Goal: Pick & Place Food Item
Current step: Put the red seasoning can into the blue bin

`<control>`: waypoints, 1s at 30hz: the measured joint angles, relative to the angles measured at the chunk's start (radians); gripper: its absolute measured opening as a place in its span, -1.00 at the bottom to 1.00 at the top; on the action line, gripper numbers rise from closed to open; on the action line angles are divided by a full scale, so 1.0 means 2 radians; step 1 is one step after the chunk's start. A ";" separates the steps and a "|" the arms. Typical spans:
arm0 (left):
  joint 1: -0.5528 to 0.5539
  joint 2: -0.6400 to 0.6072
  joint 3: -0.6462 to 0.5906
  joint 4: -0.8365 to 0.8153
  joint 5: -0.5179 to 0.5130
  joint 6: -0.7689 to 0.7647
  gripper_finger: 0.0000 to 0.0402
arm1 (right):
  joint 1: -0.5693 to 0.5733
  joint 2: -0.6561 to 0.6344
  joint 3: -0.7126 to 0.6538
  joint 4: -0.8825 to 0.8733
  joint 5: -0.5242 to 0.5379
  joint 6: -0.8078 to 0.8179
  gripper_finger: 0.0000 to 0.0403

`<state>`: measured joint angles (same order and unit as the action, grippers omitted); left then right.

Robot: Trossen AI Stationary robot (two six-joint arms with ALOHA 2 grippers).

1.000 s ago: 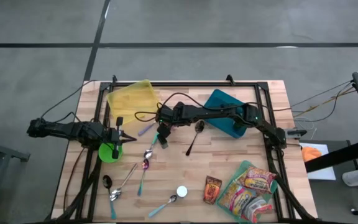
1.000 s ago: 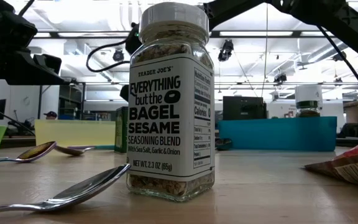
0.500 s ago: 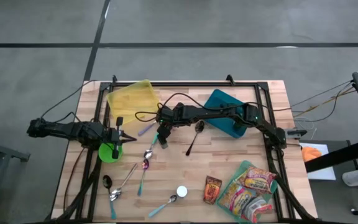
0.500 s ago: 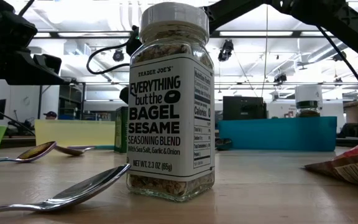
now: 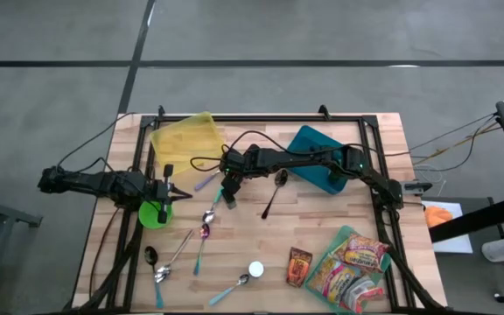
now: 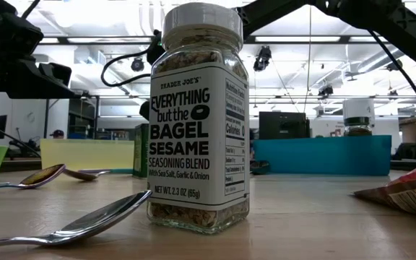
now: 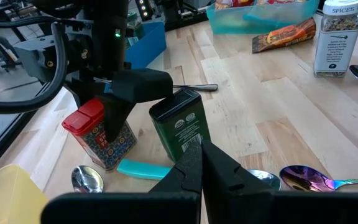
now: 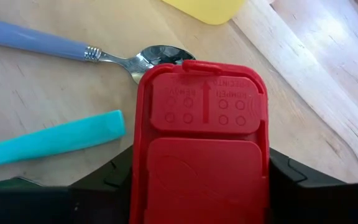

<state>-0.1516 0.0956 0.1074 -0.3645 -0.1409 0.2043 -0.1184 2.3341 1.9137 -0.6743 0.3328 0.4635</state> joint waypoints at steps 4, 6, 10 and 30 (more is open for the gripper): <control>0.000 0.000 0.000 0.000 0.000 0.000 -1.00 | 0.000 0.000 0.000 0.000 0.000 0.000 -0.01; 0.000 0.000 0.000 0.000 0.000 0.000 -1.00 | 0.000 0.000 0.000 0.000 0.000 0.000 -0.01; 0.000 0.000 0.000 0.000 0.000 0.000 -1.00 | 0.000 0.000 0.000 -0.001 0.000 -0.001 0.01; 0.000 0.000 0.000 0.000 0.000 0.000 -1.00 | 0.000 -0.026 -0.001 -0.011 0.006 -0.021 0.04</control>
<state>-0.1515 0.0956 0.1074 -0.3645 -0.1410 0.2043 -0.1181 2.2812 1.9125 -0.6963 0.3444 0.4215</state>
